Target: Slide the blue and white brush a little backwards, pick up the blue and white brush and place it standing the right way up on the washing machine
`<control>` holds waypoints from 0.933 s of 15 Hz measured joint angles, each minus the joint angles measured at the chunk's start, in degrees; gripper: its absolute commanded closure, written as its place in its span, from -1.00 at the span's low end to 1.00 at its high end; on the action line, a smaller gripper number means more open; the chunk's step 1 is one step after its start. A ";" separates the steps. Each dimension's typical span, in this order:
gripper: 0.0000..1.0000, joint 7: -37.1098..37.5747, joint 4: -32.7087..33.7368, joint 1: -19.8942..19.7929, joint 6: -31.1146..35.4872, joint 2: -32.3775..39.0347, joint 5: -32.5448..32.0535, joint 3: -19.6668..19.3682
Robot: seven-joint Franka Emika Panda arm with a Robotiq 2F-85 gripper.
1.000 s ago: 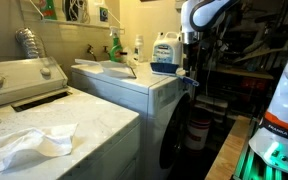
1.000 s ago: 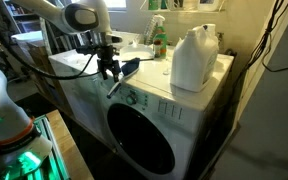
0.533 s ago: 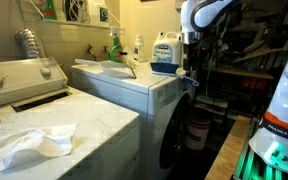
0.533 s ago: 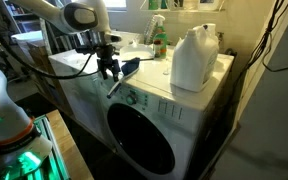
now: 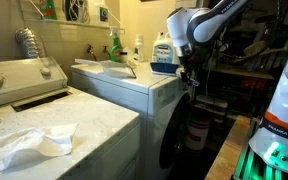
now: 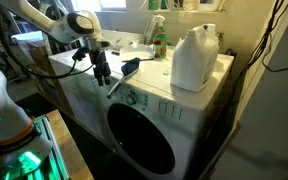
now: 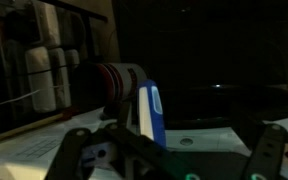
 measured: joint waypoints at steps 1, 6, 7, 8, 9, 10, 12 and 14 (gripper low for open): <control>-1.00 3.88 -0.03 0.31 -1.34 0.52 -1.84 1.27; -1.00 19.08 -0.17 2.57 -8.04 3.67 -13.74 5.22; -1.00 20.57 -0.24 3.19 -9.17 4.54 -16.57 5.39; -1.00 21.31 -0.38 3.86 -10.02 5.45 -19.37 5.41; -1.00 21.61 -0.59 4.49 -10.73 6.44 -22.12 5.40; -1.00 21.67 -0.84 5.06 -10.82 7.31 -24.78 5.27; -1.00 21.81 -1.30 5.69 -10.80 8.37 -27.37 5.09; -1.00 21.81 -1.36 5.79 -10.79 8.56 -27.86 5.07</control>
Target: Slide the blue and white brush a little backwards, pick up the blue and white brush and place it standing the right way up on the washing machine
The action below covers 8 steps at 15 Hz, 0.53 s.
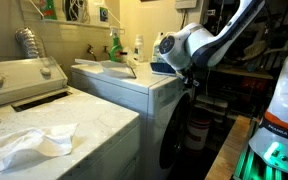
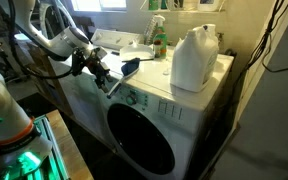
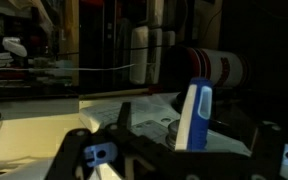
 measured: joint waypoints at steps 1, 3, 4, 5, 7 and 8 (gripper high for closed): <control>-1.00 0.00 0.07 0.25 0.00 0.00 -0.01 -0.24; -1.00 -0.07 0.51 1.19 -0.44 0.41 -0.23 -0.75; -1.00 -0.07 0.95 1.70 -1.10 1.04 -0.74 -0.75; -1.00 -0.06 1.43 2.30 -1.67 1.99 -1.40 -0.75; -1.00 0.21 2.45 3.35 -2.61 4.28 -2.60 -0.75; -1.00 0.56 2.96 3.73 -3.11 5.48 -3.22 -0.77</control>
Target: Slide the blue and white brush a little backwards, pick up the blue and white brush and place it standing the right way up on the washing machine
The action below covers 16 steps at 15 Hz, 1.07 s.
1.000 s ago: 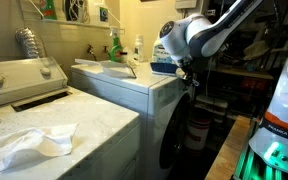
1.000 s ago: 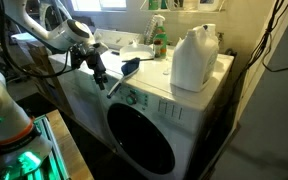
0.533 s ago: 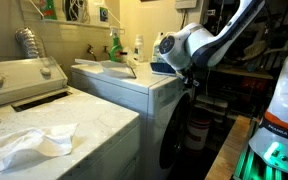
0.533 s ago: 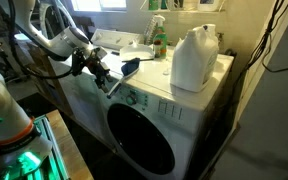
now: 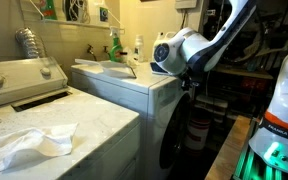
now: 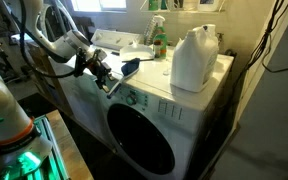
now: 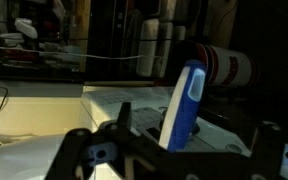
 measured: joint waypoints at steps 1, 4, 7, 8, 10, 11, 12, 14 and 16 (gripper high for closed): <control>-1.00 0.71 0.41 0.29 -0.64 1.08 -0.58 -0.05; -1.00 3.56 1.25 0.91 -3.21 3.67 -2.42 -0.38; -1.00 6.44 1.74 1.63 -5.75 5.63 -4.34 -0.76; -1.00 7.39 1.88 1.86 -6.62 6.36 -4.84 -0.81; -1.00 9.64 2.30 2.40 -8.39 8.19 -5.82 -0.82; -1.00 10.80 2.64 2.76 -9.32 9.20 -6.28 -0.83; -1.00 11.95 3.01 3.15 -10.31 10.18 -6.57 -0.84; -0.91 14.09 3.73 3.85 -12.57 11.84 -6.73 -0.86; -0.88 15.92 4.37 4.43 -14.73 13.16 -6.75 -0.95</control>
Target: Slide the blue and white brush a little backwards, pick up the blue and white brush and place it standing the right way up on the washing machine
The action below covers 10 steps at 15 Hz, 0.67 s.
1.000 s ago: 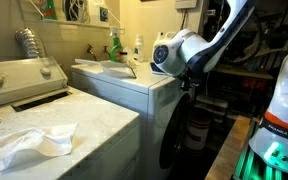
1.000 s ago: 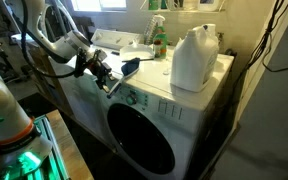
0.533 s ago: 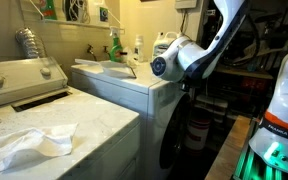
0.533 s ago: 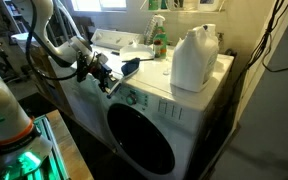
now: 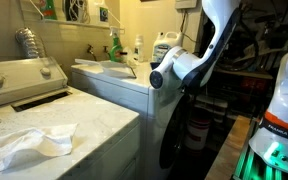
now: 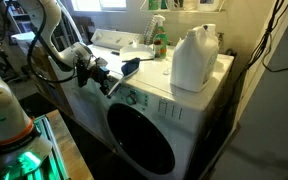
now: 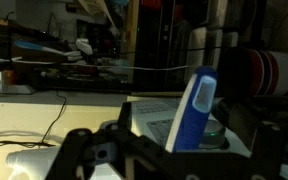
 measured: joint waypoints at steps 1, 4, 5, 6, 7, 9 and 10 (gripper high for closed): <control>-0.88 0.83 0.32 0.22 -0.95 0.55 -0.02 -0.05; -0.76 2.86 1.35 0.57 -3.35 2.06 -0.33 -0.13; -0.79 3.41 1.72 0.60 -3.88 2.53 -0.66 -0.22; -0.77 3.94 2.04 0.61 -4.34 2.95 -1.11 -0.37; -0.82 4.48 2.29 0.61 -4.59 3.31 -1.73 -0.60; -0.81 5.44 2.67 0.61 -4.64 4.01 -3.15 -1.21; -0.72 5.90 2.87 0.61 -4.64 4.39 -3.95 -1.53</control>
